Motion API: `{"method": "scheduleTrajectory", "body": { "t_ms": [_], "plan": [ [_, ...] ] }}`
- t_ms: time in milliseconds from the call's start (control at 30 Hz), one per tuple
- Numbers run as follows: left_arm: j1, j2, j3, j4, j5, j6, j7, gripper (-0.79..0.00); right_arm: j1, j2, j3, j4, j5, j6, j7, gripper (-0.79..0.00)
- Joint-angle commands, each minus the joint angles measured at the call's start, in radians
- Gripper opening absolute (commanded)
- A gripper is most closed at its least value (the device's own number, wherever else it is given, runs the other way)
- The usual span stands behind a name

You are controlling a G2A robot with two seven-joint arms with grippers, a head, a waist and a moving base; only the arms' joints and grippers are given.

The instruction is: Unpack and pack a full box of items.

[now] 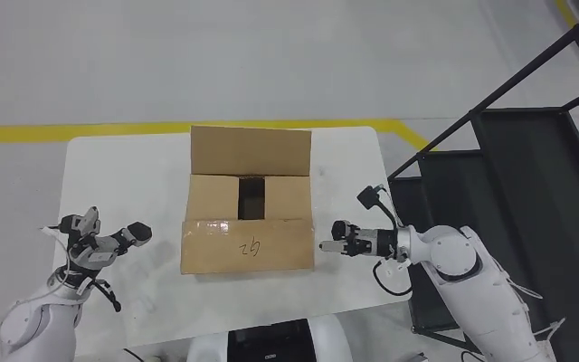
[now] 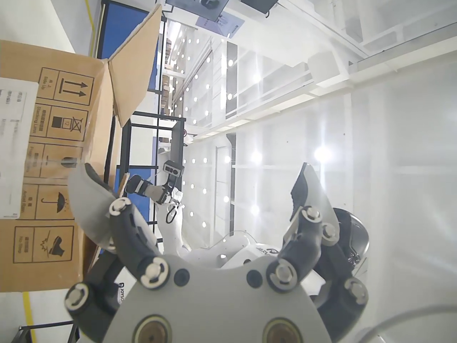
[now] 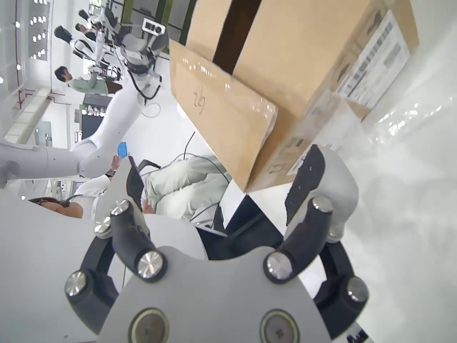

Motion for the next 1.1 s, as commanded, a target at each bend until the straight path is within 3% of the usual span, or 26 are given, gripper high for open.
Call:
{"method": "scheduleTrajectory", "body": {
  "t_ms": [0, 200, 467, 667, 1067],
  "plan": [
    [0.014, 0.0, -0.011, -0.012, -0.002, -0.002, 0.007, 0.0, -0.014, 0.001, -0.01, 0.001, -0.028, 0.003, 0.0, 0.0],
    [0.046, -0.001, -0.03, -0.049, 0.012, -0.007, 0.024, 0.0, -0.048, 0.007, -0.039, -0.025, -0.005, 0.033, 0.05, 0.0],
    [0.017, -0.003, 0.013, -0.027, 0.044, 0.059, 0.034, 0.0, -0.027, 0.001, -0.067, -0.028, 0.003, 0.027, -0.079, 0.0],
    [-0.014, -0.006, 0.042, 0.008, 0.05, 0.059, 0.025, 0.0, 0.039, -0.011, -0.115, 0.008, -0.013, 0.04, -0.207, 0.0],
    [0.011, -0.006, 0.018, -0.002, 0.049, 0.052, 0.032, 0.0, 0.128, -0.024, -0.212, 0.068, 0.035, 0.041, -0.209, 0.0]
  ]
}}
